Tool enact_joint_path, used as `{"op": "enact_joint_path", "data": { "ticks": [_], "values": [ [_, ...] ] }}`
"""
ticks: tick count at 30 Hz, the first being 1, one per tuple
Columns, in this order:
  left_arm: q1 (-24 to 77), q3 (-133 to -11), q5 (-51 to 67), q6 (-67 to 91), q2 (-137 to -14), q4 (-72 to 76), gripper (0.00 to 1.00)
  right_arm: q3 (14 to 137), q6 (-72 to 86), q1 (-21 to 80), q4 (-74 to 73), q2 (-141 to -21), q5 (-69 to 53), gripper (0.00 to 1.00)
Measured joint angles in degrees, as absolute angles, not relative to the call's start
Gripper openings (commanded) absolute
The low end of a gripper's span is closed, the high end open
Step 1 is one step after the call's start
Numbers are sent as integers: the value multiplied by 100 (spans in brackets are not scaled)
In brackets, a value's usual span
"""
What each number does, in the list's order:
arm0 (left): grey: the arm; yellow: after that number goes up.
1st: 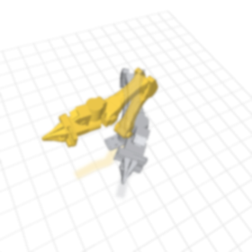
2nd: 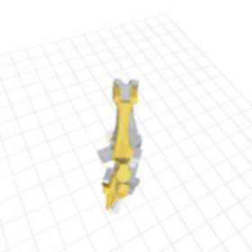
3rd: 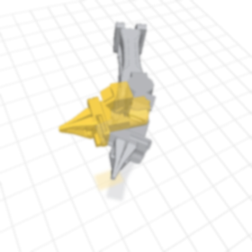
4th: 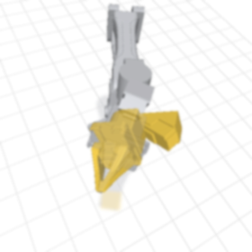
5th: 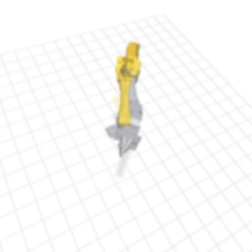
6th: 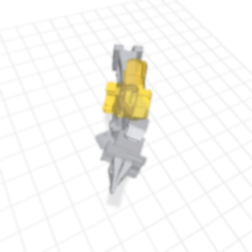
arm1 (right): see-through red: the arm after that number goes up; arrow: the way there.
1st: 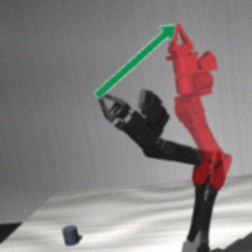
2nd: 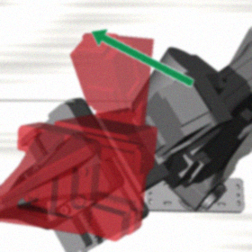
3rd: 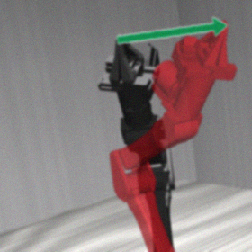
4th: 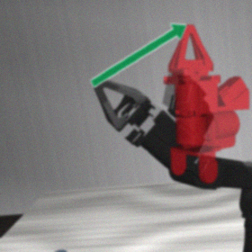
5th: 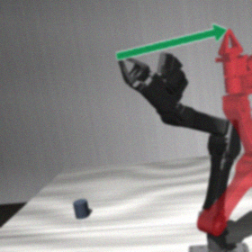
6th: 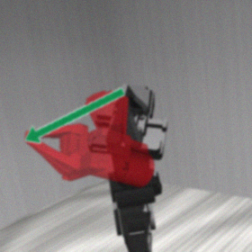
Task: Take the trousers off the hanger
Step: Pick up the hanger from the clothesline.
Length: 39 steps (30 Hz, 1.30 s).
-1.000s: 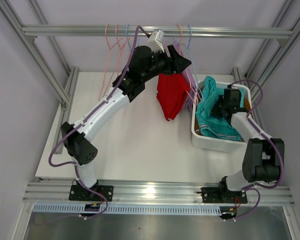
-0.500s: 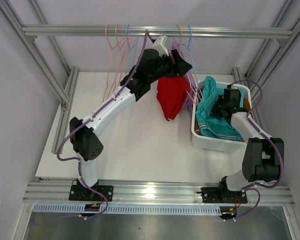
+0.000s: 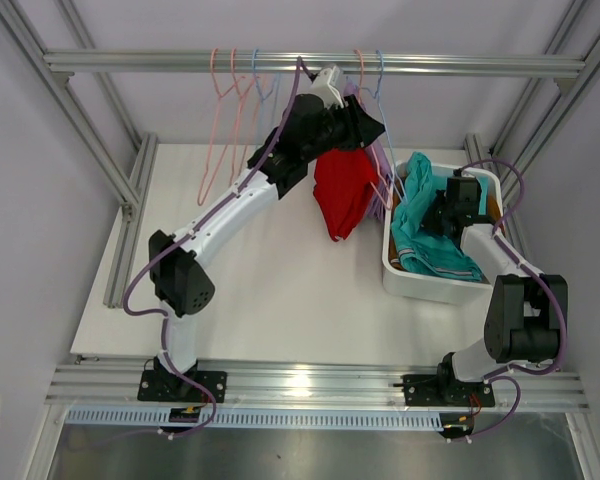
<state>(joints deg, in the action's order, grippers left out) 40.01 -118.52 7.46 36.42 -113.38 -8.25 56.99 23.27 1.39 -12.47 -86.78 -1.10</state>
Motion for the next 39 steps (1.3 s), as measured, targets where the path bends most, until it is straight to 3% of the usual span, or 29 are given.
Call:
{"op": "enact_joint_path", "data": {
  "ticks": [4,7,8,10,11,26,39],
  "values": [
    [4001,-11865,766,3660,-11380,-784,45,5699,2327,139,-1245,-8683,-110,0],
    [3999,-11867,775,3712,-11399,-746,37,5699,2327,141,-1243,-8685,-110,0],
    [3999,-11867,777,3734,-11402,-731,26,5699,2327,141,-1240,-8687,-110,0],
    [3999,-11867,775,3848,-11402,-738,15,5701,2324,141,-1238,-8691,-113,0],
    [3997,-11867,764,3920,-11402,-773,1,5701,2327,141,-1238,-8691,-113,0],
    [3935,-11684,110,3640,-11085,-1278,0,5701,2241,158,-1232,-8687,-93,0],
    [3938,-11504,-1138,3308,-10339,-2309,0,5701,2224,167,-1234,-8665,-95,0]
  ]
}}
